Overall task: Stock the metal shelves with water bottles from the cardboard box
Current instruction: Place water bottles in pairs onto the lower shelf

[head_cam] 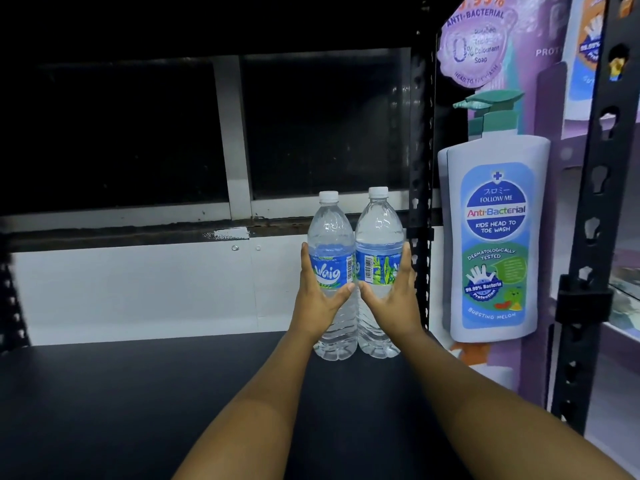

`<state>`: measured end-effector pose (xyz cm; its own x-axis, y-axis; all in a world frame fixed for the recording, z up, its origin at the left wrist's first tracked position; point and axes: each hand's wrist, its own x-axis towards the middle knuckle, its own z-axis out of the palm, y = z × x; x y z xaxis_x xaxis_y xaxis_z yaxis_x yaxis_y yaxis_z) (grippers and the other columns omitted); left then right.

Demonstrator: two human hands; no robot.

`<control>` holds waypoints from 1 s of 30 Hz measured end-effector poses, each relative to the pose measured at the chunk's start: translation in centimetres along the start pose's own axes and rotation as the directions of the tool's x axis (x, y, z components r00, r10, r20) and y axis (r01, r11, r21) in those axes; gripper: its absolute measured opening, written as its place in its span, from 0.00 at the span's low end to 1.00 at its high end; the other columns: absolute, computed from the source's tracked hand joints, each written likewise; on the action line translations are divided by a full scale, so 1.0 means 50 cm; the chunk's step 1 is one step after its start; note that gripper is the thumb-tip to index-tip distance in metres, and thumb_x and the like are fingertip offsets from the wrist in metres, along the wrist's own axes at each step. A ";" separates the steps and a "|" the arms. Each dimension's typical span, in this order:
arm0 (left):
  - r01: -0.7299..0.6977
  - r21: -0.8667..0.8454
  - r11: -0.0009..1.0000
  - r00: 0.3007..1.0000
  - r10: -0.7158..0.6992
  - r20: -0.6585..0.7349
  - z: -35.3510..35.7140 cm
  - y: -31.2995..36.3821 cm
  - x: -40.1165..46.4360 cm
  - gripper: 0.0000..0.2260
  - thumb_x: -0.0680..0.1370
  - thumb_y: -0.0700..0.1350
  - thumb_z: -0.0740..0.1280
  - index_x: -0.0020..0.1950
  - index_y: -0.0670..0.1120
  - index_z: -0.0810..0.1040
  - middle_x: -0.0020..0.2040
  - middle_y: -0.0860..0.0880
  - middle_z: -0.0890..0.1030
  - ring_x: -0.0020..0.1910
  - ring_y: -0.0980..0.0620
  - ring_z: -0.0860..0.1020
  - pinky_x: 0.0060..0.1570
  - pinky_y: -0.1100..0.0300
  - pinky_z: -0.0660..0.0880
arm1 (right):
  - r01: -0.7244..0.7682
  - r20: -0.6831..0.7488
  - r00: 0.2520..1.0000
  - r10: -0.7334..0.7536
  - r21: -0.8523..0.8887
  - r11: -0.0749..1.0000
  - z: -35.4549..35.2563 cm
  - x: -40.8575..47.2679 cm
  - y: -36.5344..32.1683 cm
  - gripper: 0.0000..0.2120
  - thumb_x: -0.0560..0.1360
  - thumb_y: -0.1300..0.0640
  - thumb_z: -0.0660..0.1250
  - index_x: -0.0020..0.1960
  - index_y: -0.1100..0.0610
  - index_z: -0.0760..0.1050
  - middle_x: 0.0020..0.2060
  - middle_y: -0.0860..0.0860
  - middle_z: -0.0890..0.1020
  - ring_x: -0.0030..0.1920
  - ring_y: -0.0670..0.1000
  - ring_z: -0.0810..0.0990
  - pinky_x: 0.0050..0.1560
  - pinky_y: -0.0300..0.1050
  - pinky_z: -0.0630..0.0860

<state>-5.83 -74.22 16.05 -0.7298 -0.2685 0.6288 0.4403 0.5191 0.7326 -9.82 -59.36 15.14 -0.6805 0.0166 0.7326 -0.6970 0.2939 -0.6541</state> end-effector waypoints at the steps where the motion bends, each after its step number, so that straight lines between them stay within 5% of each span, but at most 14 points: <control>1: 0.002 -0.002 1.000 1.000 -0.002 -0.002 0.000 0.001 -0.001 0.49 0.72 0.51 0.75 0.73 0.70 0.38 0.72 0.54 0.68 0.63 0.57 0.75 0.60 0.58 0.76 | 0.000 -0.011 1.000 0.000 0.009 1.000 0.002 -0.002 0.003 0.51 0.70 0.46 0.73 0.77 0.42 0.39 0.75 0.51 0.58 0.69 0.46 0.65 0.61 0.45 0.68; 7: 0.023 -0.024 0.999 0.999 -0.024 -0.031 0.012 -0.002 -0.021 0.47 0.74 0.50 0.74 0.76 0.64 0.40 0.76 0.55 0.60 0.71 0.60 0.66 0.61 0.73 0.65 | -0.018 -0.029 0.999 0.019 0.064 0.998 0.013 -0.009 0.007 0.49 0.72 0.47 0.73 0.77 0.42 0.40 0.76 0.48 0.56 0.71 0.43 0.59 0.65 0.43 0.63; 12: 0.046 -0.008 0.999 0.999 -0.046 -0.009 0.025 -0.037 -0.057 0.45 0.75 0.51 0.72 0.77 0.63 0.40 0.77 0.55 0.57 0.74 0.58 0.60 0.72 0.53 0.64 | -0.012 -0.016 1.000 0.013 0.081 0.997 0.014 -0.014 0.014 0.48 0.72 0.48 0.72 0.77 0.42 0.40 0.77 0.48 0.54 0.68 0.38 0.56 0.64 0.41 0.60; 15: 0.053 -0.042 0.998 0.999 -0.053 0.013 0.020 -0.055 -0.067 0.44 0.73 0.54 0.72 0.76 0.66 0.42 0.77 0.58 0.58 0.74 0.60 0.61 0.73 0.51 0.63 | -0.001 -0.024 1.000 0.004 0.092 0.996 0.017 -0.012 0.020 0.48 0.72 0.48 0.72 0.77 0.43 0.41 0.77 0.48 0.54 0.68 0.36 0.56 0.66 0.41 0.61; 20: 0.074 -0.126 0.989 0.997 -0.071 0.028 -0.002 -0.047 -0.057 0.38 0.76 0.46 0.71 0.76 0.64 0.50 0.74 0.56 0.66 0.70 0.59 0.68 0.70 0.52 0.68 | -0.007 -0.108 0.994 0.005 -0.018 1.000 0.024 -0.008 0.030 0.51 0.66 0.46 0.77 0.77 0.46 0.46 0.73 0.54 0.57 0.72 0.46 0.56 0.68 0.49 0.57; 25: 0.089 -0.134 0.987 0.996 -0.090 0.001 -0.007 -0.036 -0.047 0.36 0.77 0.38 0.69 0.77 0.59 0.54 0.70 0.56 0.70 0.65 0.59 0.72 0.67 0.55 0.71 | -0.012 -0.145 0.989 0.001 -0.074 0.997 0.020 -0.006 0.033 0.51 0.62 0.47 0.80 0.75 0.48 0.53 0.66 0.55 0.62 0.66 0.47 0.61 0.67 0.52 0.64; 30: 0.109 -0.028 0.994 0.988 -0.112 -0.109 -0.003 -0.025 -0.051 0.36 0.75 0.42 0.72 0.76 0.59 0.56 0.63 0.57 0.74 0.57 0.61 0.75 0.56 0.66 0.72 | -0.101 -0.107 0.987 0.121 0.178 0.979 -0.006 0.001 0.031 0.38 0.65 0.58 0.78 0.68 0.48 0.62 0.60 0.50 0.74 0.61 0.48 0.74 0.65 0.50 0.72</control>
<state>-4.43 -74.32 13.56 -0.7133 -0.4113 0.5675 0.3726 0.4633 0.8041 -10.87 -58.62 14.23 -0.7320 0.1541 0.6637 -0.6537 0.1156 -0.7478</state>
